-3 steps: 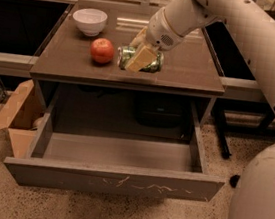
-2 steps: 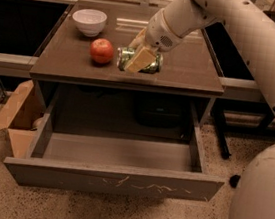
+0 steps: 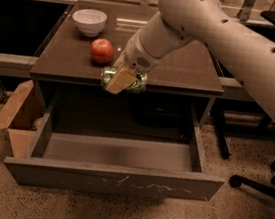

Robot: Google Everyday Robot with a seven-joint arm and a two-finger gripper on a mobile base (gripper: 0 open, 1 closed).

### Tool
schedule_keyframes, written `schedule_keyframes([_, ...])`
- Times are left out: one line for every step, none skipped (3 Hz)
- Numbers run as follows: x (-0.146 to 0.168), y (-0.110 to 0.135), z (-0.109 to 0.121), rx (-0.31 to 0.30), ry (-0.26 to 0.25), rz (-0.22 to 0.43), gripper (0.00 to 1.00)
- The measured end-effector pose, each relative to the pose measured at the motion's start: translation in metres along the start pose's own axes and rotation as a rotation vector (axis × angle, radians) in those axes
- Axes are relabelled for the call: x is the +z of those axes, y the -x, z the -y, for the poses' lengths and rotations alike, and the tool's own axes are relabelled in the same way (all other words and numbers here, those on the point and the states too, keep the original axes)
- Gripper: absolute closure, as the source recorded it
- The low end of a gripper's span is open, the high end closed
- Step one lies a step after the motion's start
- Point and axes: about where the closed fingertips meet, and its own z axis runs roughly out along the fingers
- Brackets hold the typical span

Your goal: Place green can into top drawer

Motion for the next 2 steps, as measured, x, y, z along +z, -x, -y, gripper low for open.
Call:
schedule_keyframes([0.028,0.003,-0.036,0.011,0.004,-0.033,1.00])
schedule_keyframes([0.065,-0.008,-0.069,0.045,0.036,-0.025,1.00])
